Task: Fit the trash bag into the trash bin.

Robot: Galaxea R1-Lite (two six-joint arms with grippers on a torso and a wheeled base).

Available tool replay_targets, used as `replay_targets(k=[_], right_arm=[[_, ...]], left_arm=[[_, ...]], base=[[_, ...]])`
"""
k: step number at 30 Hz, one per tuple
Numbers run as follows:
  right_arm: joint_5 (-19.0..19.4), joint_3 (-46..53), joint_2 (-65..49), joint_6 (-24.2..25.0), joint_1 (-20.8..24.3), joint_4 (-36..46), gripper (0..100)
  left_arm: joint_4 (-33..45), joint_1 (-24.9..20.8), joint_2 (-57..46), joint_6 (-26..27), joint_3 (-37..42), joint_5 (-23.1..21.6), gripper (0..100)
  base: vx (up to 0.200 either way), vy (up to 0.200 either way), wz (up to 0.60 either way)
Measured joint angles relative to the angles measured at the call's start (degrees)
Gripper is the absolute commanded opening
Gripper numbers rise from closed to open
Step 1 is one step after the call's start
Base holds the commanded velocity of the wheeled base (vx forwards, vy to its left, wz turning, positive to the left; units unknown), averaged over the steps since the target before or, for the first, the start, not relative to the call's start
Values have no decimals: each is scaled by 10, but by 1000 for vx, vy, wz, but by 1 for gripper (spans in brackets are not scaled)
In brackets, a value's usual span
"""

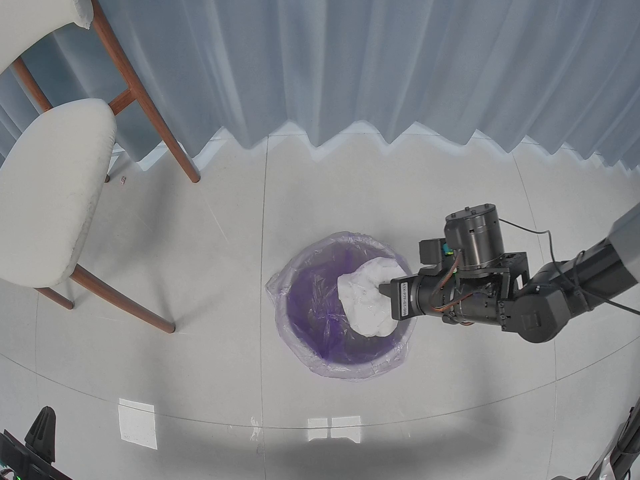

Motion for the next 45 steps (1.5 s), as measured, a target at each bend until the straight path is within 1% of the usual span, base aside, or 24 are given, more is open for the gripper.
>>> replay_targets(k=[9, 15, 16, 27, 31, 37, 41, 45], right_arm=[[-2, -75, 94, -4, 1, -2, 0], [-10, -114, 137, -4, 1, -2, 0], [-10, -116, 141, -4, 1, -1, 100], [-16, -119, 147, 4, 1, -2, 100], [-20, -106, 125, 8, 1, -2, 100], [-22, -60, 70, 9, -5, -1, 100], [-22, -15, 18, 9, -20, -1, 100], [-24, 36, -42, 9, -51, 1, 100]], left_arm=[[0, 0, 0, 0, 0, 0, 0], [0, 0, 0, 0, 0, 0, 0], [0, 0, 0, 0, 0, 0, 0], [0, 0, 0, 0, 0, 0, 0], [0, 0, 0, 0, 0, 0, 0], [0, 0, 0, 0, 0, 0, 0], [0, 0, 0, 0, 0, 0, 0], [0, 0, 0, 0, 0, 0, 0]], base=[[0, 0, 0], [0, 0, 0], [0, 0, 0], [0, 0, 0], [0, 0, 0], [0, 0, 0], [0, 0, 0], [0, 0, 0]])
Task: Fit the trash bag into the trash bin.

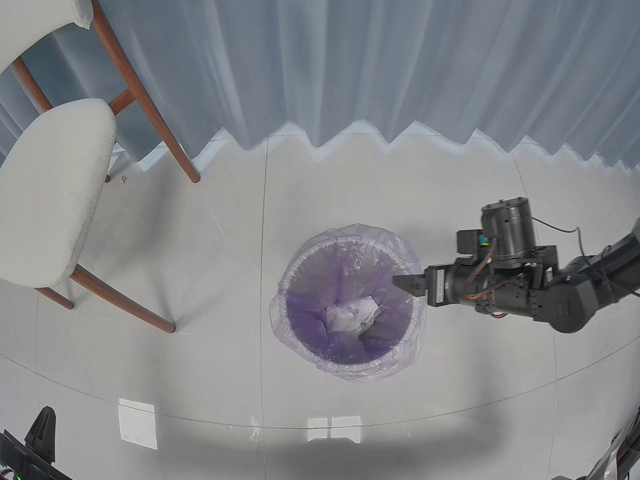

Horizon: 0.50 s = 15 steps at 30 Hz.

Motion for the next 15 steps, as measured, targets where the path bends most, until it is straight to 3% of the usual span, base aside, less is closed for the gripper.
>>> replay_targets(k=[15], right_arm=[[-7, 171, -204, -4, -155, 6, 100]], left_arm=[[0, 0, 0, 0, 0, 0, 0]], base=[[0, 0, 0]])
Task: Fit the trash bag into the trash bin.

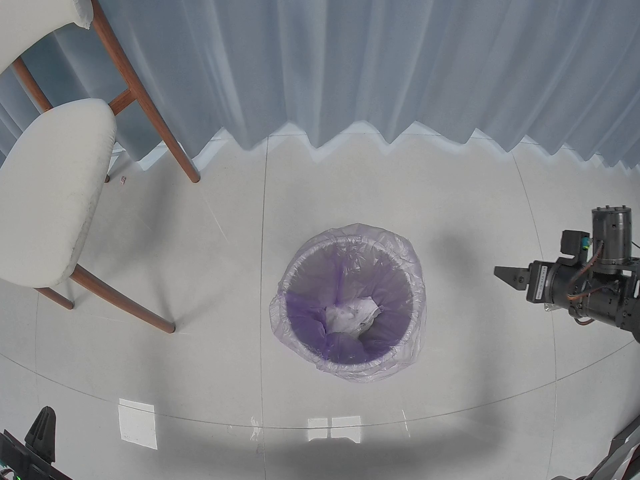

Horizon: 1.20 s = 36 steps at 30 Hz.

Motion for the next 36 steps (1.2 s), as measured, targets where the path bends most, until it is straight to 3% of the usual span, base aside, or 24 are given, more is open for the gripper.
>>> replay_targets(k=[15, 28, 36], right_arm=[[2, 177, -221, -4, -78, 0, 100], [0, 317, -410, -14, -103, 4, 100], [3, 348, -581, -40, -114, 141, 100]], left_arm=[[0, 0, 0, 0, 0, 0, 0], [-1, 0, 0, 0, 0, 0, 0], [-1, 0, 0, 0, 0, 1, 0]], base=[[0, 0, 0], [0, 0, 0], [0, 0, 0]])
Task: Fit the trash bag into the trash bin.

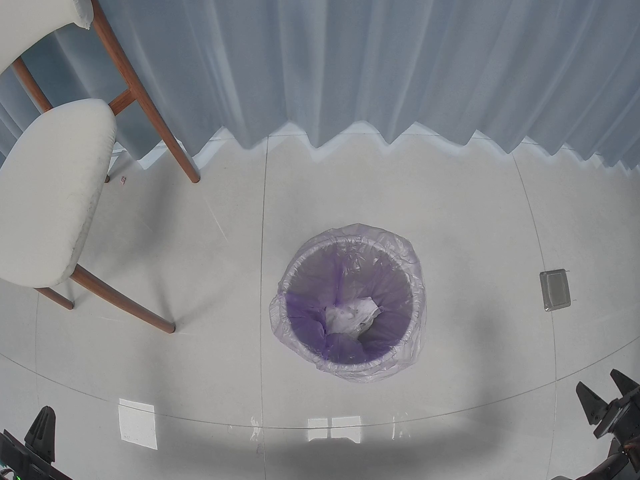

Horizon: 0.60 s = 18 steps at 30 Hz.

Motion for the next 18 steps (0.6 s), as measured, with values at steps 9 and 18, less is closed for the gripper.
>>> replay_targets(k=[9, 18], right_arm=[[-4, -2, -203, -55, -24, 84, 100], [42, 0, -271, -74, -23, 90, 100]], left_arm=[[0, 0, 0, 0, 0, 0, 0], [1, 0, 0, 0, 0, 0, 0]], base=[[0, 0, 0], [0, 0, 0]])
